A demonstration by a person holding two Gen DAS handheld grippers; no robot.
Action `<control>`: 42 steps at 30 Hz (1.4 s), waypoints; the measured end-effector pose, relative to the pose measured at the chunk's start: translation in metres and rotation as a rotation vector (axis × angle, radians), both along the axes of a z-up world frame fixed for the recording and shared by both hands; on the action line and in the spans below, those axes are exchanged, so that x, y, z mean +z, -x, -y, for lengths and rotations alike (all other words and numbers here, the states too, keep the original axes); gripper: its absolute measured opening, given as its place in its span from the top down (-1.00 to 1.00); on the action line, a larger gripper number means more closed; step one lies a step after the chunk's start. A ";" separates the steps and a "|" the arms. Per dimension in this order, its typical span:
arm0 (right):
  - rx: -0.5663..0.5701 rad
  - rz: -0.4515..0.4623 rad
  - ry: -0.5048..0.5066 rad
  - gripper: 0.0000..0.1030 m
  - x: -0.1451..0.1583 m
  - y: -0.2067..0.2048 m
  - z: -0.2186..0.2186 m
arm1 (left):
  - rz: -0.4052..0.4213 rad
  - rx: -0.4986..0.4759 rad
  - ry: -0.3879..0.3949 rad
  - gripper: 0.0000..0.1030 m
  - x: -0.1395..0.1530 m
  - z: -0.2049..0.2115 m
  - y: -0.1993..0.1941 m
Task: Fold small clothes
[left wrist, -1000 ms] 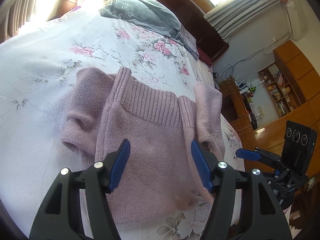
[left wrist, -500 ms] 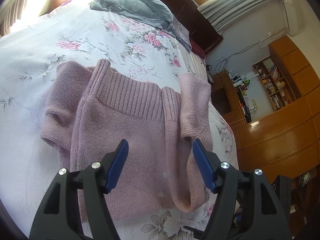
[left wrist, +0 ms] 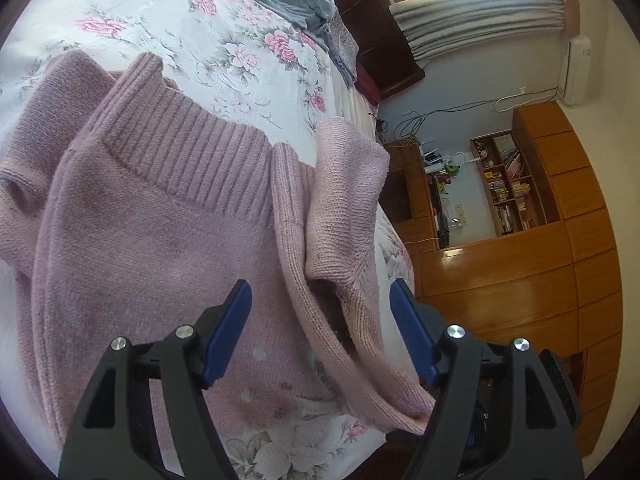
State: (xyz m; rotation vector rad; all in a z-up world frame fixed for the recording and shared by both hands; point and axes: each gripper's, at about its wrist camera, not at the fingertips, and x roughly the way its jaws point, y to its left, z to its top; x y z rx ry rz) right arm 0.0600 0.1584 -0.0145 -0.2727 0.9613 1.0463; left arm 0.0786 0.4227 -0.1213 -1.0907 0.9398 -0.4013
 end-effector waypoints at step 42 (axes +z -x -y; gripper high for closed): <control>0.266 -0.133 0.001 0.66 -0.044 0.051 -0.176 | 0.046 0.202 -0.188 0.61 -0.003 -0.142 0.034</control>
